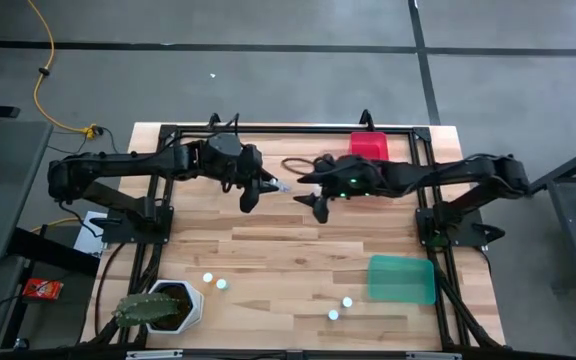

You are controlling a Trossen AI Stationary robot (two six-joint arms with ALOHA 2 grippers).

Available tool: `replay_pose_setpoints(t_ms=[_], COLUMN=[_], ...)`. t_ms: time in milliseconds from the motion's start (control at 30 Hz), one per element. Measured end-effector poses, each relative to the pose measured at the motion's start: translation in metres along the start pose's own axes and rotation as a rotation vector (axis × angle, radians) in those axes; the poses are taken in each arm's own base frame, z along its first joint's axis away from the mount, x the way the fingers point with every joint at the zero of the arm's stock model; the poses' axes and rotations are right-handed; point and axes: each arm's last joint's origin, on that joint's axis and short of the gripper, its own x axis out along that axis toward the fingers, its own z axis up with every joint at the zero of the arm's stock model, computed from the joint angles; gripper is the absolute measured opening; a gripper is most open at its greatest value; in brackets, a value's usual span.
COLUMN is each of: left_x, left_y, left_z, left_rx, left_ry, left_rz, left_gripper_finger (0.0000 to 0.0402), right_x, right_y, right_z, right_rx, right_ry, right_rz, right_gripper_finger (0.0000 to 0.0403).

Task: Pick and place medicine bottles into bin by pill shape (circle, oval)
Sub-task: Put the blue capsule bottle into the red bin

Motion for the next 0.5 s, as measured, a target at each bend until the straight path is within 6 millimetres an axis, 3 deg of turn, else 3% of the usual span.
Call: replay_pose_setpoints(t_ms=[233,500], left_x=[0.004,0.005], left_y=[-0.006,-0.007], left_z=[-0.002,-0.002], left_rx=[0.064,0.085], left_ry=[0.004,0.001], left_rz=[0.037,0.082], left_gripper_finger=[0.0104,0.0104], right_x=[0.027,0.036], right_y=[-0.004,-0.004], right_z=[0.01,0.011], right_rx=[-0.025,-0.022], right_ry=[0.042,0.063], right_rz=[0.022,0.056], right_gripper_finger=[0.0254,0.025])
